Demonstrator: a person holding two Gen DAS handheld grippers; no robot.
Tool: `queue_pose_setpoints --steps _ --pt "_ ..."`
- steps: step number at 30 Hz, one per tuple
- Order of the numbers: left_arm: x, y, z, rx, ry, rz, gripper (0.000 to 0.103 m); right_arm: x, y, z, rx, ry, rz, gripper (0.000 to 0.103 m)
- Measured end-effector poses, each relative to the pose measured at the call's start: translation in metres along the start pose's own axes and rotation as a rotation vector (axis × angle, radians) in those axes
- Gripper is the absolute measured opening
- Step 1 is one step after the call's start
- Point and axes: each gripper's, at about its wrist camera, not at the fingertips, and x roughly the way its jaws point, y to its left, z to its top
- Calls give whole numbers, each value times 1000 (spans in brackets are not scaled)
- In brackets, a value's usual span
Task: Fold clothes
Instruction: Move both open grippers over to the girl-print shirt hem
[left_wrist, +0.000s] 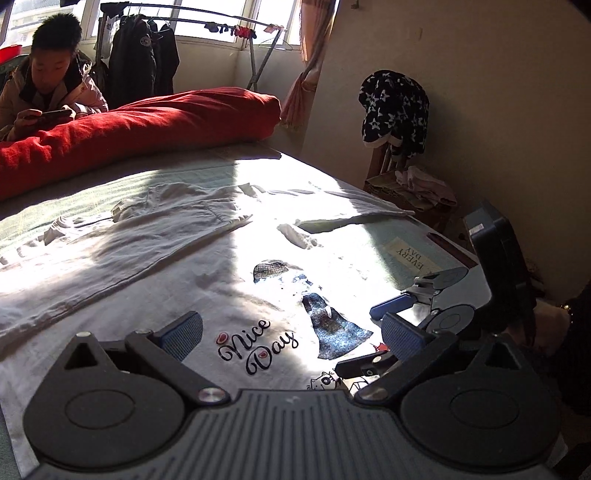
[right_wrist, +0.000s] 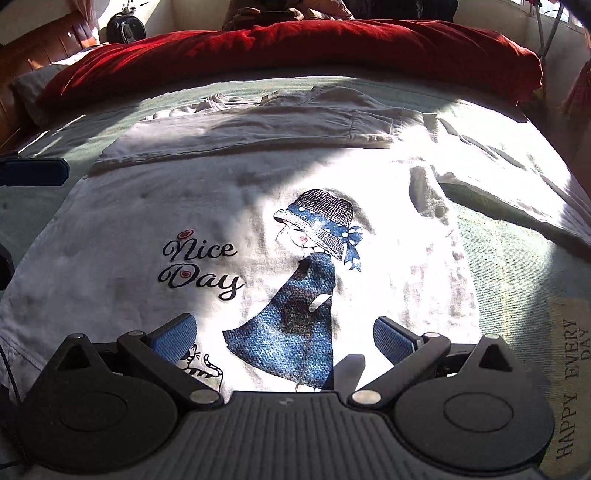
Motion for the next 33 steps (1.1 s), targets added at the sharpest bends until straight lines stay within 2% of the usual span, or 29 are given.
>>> queue_pose_setpoints --steps 5,7,9,15,18,23,33 --pt "11 -12 -3 47 35 2 102 -23 -10 -49 32 -37 -31 103" --pt "12 -15 -2 56 36 -2 102 -32 -9 -57 34 -50 -56 103" --pt "11 -17 -2 61 34 -2 102 -37 -5 -57 38 -69 -71 103" --pt "9 -17 0 59 30 1 102 -36 21 -33 12 -167 -41 103" --pt "7 -15 1 56 22 5 102 -24 37 -27 -26 -165 -24 103" --pt "1 -7 3 35 8 13 102 -1 43 -41 -31 -104 -31 103" --pt "-10 13 5 -17 -22 45 102 -4 46 -62 -50 -148 -61 103"
